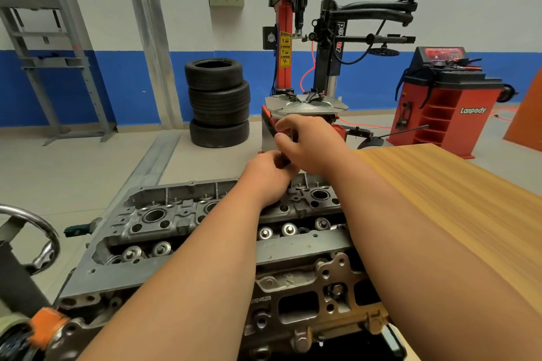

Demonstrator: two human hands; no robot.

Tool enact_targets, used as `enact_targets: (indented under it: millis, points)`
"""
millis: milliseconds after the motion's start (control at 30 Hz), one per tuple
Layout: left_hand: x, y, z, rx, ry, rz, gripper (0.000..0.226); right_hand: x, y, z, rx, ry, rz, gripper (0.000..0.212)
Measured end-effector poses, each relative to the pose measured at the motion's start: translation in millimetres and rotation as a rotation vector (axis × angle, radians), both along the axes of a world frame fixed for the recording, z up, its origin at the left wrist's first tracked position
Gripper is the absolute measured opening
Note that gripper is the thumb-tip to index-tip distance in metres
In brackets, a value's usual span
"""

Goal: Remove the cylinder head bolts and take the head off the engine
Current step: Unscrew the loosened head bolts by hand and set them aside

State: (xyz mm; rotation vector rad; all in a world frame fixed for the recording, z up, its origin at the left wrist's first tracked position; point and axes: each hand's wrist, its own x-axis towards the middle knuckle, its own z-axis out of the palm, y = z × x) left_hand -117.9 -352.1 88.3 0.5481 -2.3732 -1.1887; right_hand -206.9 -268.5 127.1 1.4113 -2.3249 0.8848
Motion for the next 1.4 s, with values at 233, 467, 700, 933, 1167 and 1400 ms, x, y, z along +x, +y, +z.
enact_targets:
  millis: [233,467,700,933,1167,1400]
  points:
    - [0,0,1,0.022,0.019,0.055,0.019,-3,-7,-2,0.020,0.055,-0.160,0.046]
    - [3,3,1,0.012,-0.041,-0.013,0.014,-7,-5,-5,0.010,0.001,-0.042,0.045]
    - [0,0,1,0.021,-0.008,0.123,0.026,-1,0,0,-0.007,-0.085,0.050,0.037]
    - [-2,2,1,0.027,-0.059,0.012,0.017,-6,1,-1,-0.029,-0.073,-0.018,0.035]
    - [-3,-1,0,-0.036,-0.044,0.059,0.021,-3,3,-2,-0.131,-0.277,0.180,0.024]
    - [-7,0,1,0.012,-0.061,0.117,0.035,-7,-1,-6,-0.158,-0.297,0.056,0.029]
